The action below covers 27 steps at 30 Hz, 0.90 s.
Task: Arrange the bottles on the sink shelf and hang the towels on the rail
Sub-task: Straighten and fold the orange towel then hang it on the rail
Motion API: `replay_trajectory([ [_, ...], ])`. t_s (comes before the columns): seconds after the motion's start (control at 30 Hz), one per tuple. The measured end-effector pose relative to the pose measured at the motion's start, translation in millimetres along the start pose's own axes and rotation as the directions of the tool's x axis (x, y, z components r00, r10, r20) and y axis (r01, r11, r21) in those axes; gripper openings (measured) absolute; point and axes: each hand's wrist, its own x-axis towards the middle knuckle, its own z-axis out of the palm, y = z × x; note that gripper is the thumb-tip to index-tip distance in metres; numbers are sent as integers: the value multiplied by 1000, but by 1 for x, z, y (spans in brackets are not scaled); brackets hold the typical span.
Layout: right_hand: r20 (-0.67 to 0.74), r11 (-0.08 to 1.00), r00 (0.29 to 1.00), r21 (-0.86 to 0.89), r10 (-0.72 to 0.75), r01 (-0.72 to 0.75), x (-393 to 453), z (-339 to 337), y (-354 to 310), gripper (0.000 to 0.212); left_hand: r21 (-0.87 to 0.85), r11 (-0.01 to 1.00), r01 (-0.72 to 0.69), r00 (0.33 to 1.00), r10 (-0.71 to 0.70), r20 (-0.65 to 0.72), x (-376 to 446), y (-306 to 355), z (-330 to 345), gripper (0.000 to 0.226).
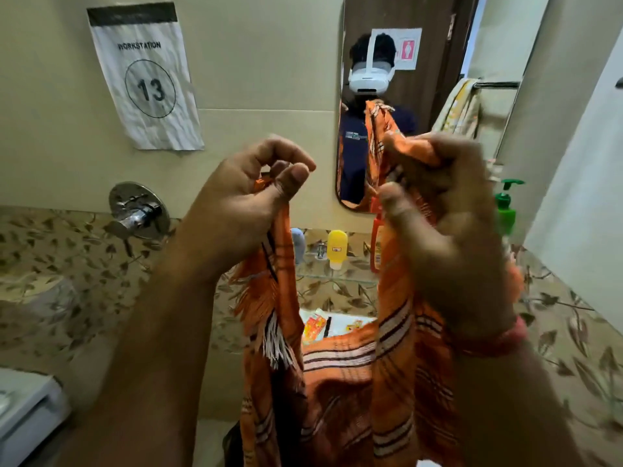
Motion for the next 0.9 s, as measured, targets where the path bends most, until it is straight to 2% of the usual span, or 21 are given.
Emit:
replay_trajectory([
  [0.03, 88, 996, 996, -88, 8, 0, -3, 6, -1, 48, -48, 999, -14, 1000, 13, -21, 1, 2, 2, 9],
  [0.1, 236, 994, 970, -107, 57, -32, -9, 21, -4, 57, -92, 993, -79, 996, 75, -45, 3, 7, 8, 10],
  [0.2, 339, 985, 928, 28, 153, -173, -11, 38, -1, 43, -85, 980, -179, 984, 176, -40, 6, 16, 18, 14],
  [0.27, 323, 969, 930, 114, 175, -221, -13, 42, 3, 27, -31, 977, -209, 978, 209, -15, 6, 16, 21, 15],
  [0.33, 260, 962, 950, 161, 174, -221, -14, 39, 4, 20, 53, 979, -196, 981, 196, 14, 6, 10, 18, 18],
  [0.47, 94, 979, 983, 120, 156, -167, -12, 28, 2, 16, 328, 939, -104, 986, 55, 154, -1, 0, 2, 27],
  [0.57, 34, 985, 988, 79, 150, -152, -11, 25, 3, 14, 364, 927, -85, 974, 0, 228, -8, 0, -5, 14],
  [0.63, 35, 982, 983, 60, 178, -180, -11, 25, 2, 11, 294, 955, -47, 986, -2, 165, -8, -3, -5, 23],
  [0.7, 50, 978, 976, -31, 210, -208, -9, 22, 0, 5, 75, 995, 69, 997, -72, 31, -7, -6, 0, 25],
  [0.77, 70, 960, 973, -196, 219, -202, -6, 15, 0, 10, -132, 973, 188, 976, -200, -85, -5, -12, 5, 18],
  [0.83, 138, 878, 966, -459, 219, -134, 0, 6, 1, 15, -238, 934, 266, 947, -299, -118, -4, -18, 11, 17],
  [0.9, 238, 746, 925, -662, 296, -69, 4, -1, -2, 20, -285, 909, 305, 928, -350, -124, -4, -23, 15, 17],
])
